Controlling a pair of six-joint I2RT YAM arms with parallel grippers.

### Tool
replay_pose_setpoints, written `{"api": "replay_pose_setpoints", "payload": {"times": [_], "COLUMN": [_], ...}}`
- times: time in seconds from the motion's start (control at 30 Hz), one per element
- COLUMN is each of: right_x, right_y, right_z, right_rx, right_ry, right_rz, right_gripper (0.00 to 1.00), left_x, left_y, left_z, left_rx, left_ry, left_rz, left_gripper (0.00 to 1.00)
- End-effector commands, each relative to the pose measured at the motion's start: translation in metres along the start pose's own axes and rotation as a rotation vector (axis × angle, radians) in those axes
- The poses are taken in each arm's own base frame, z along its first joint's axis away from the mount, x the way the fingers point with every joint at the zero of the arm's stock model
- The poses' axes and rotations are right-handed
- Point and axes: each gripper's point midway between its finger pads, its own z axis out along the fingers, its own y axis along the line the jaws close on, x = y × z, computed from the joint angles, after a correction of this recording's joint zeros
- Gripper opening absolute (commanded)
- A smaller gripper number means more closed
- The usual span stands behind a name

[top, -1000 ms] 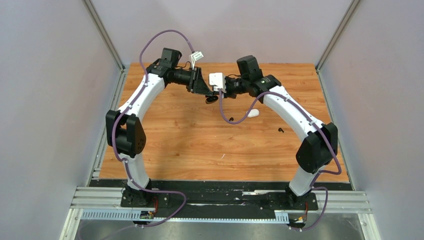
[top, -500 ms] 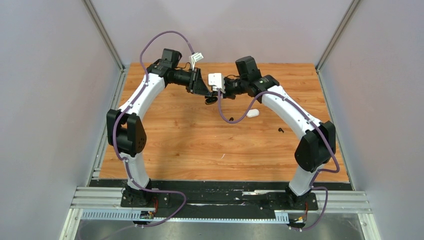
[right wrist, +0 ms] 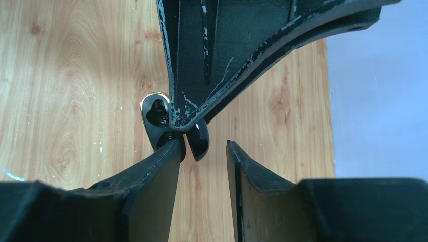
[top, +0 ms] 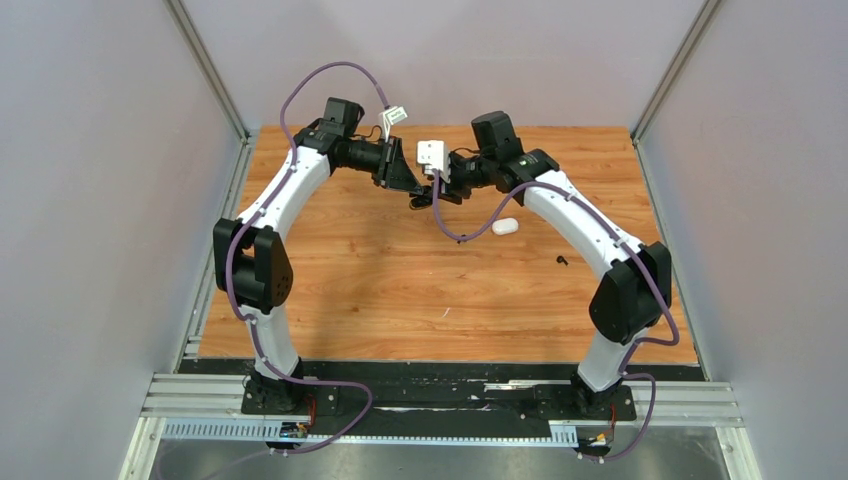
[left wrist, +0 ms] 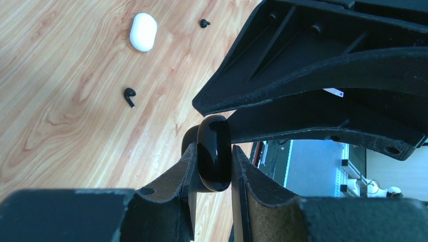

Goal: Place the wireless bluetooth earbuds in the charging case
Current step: Open the charging case, then pick up the earbud from the center of the board.

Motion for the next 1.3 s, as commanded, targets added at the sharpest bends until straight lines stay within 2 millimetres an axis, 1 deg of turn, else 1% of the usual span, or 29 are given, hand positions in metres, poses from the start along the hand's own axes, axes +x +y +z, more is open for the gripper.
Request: {"api": "replay_pose_setpoints", "payload": {"times": [0.0, 0.1, 0.2, 0.27, 0.37, 0.47, 0.53, 0.67, 0.7, 0.8, 0.9, 1.0, 1.17, 1.27], "right_x": [-0.029, -0.029, -0.016, 0.0, 0.043, 0.096, 0.129, 0.184, 0.195, 0.226, 0.251, 0.264, 0.28, 0.292], "right_y": [-0.014, -0.012, -0.006, 0.001, 0.015, 0.036, 0.056, 0.094, 0.1, 0.116, 0.124, 0.124, 0.117, 0.114], "right_z": [-0.037, -0.057, -0.08, -0.097, -0.12, -0.141, -0.152, -0.173, -0.177, -0.184, -0.187, -0.188, -0.187, -0.185], "right_rx": [0.083, 0.102, 0.118, 0.124, 0.135, 0.133, 0.115, 0.08, 0.079, 0.061, 0.038, 0.016, -0.039, -0.077], "right_ry": [-0.039, -0.036, -0.027, -0.026, 0.031, 0.128, 0.221, 0.365, 0.385, 0.464, 0.53, 0.558, 0.572, 0.583], "right_rz": [0.038, 0.103, 0.214, 0.322, 0.513, 0.674, 0.725, 0.774, 0.773, 0.802, 0.812, 0.754, 0.591, 0.498], "right_gripper": [0.42, 0.42, 0.44, 0.45, 0.42, 0.38, 0.35, 0.34, 0.34, 0.33, 0.3, 0.29, 0.3, 0.28], "left_x": [-0.007, -0.005, -0.004, -0.003, -0.001, 0.001, 0.003, 0.009, 0.01, 0.013, 0.015, 0.018, 0.025, 0.029], "left_y": [-0.001, 0.003, 0.005, 0.006, 0.005, 0.002, 0.001, 0.0, 0.0, 0.004, 0.008, 0.01, 0.01, 0.008], "left_z": [-0.003, -0.003, -0.003, -0.003, -0.003, -0.003, -0.003, -0.004, -0.004, -0.004, -0.004, -0.004, -0.008, -0.009], "left_rx": [0.019, 0.016, 0.013, 0.01, 0.016, 0.031, 0.04, 0.053, 0.054, 0.049, 0.043, 0.039, 0.032, 0.03], "left_ry": [-0.021, -0.022, -0.022, -0.021, -0.021, -0.02, -0.014, 0.0, 0.002, 0.01, 0.016, 0.025, 0.044, 0.054], "left_rz": [0.046, 0.041, 0.044, 0.046, 0.05, 0.061, 0.075, 0.085, 0.093, 0.093, 0.094, 0.084, 0.087, 0.092], "left_gripper": [0.0, 0.0, 0.0, 0.0, 0.0, 0.0, 0.0, 0.0, 0.0, 0.0, 0.0, 0.0, 0.0, 0.0]}}
